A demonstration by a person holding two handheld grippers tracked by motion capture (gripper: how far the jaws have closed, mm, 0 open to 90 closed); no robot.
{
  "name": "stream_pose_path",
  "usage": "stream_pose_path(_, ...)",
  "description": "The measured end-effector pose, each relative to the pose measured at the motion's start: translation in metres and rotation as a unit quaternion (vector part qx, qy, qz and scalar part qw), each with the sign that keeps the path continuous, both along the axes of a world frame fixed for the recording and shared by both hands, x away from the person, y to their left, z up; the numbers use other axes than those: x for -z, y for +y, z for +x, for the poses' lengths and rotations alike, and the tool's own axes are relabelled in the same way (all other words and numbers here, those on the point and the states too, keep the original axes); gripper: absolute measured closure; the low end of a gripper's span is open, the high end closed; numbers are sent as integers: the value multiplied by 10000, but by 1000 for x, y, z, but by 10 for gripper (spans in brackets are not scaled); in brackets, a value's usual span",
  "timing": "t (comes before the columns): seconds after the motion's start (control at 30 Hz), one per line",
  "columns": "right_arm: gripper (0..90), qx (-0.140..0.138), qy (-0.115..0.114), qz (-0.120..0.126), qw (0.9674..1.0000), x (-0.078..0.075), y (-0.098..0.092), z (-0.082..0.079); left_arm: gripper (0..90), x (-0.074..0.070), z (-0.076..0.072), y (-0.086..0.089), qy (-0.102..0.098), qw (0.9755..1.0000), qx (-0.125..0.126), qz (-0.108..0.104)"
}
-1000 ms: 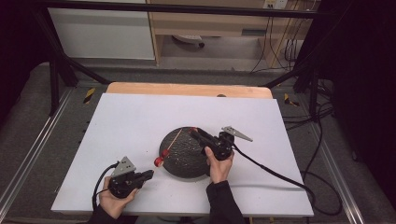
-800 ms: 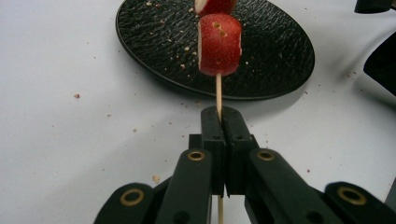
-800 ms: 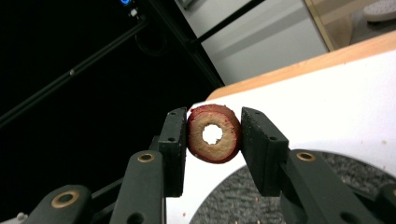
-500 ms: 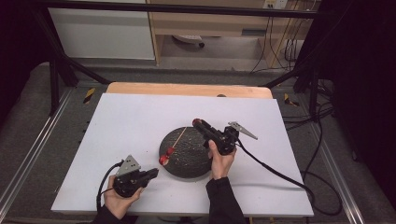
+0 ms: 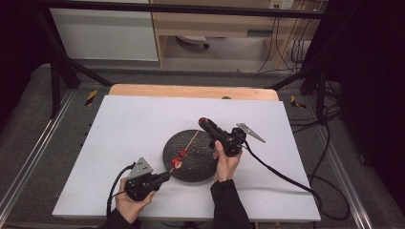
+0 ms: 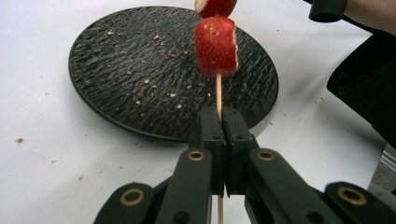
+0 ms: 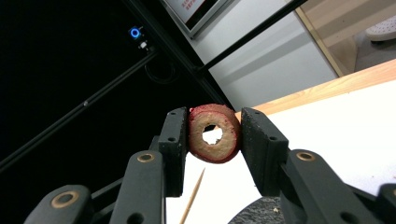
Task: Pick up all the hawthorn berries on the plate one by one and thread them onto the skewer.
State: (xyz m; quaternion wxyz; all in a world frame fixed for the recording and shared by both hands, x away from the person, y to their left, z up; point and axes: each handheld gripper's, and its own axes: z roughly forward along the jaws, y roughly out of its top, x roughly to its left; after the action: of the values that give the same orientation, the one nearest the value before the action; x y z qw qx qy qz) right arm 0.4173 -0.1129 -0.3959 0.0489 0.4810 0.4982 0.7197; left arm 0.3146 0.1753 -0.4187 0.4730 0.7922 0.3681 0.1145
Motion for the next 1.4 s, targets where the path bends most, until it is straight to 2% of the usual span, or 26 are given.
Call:
stream_pose_path(0.37, 627, 18, -6, 159, 9999, 0, 0, 0, 888, 1, 1, -7, -14, 10000, -22, -53)
stream_pose_path(1.4, 627, 30, 0, 240, 9997, 0, 1, 0, 888, 1, 1, -10, -78, 9997, -131, -192)
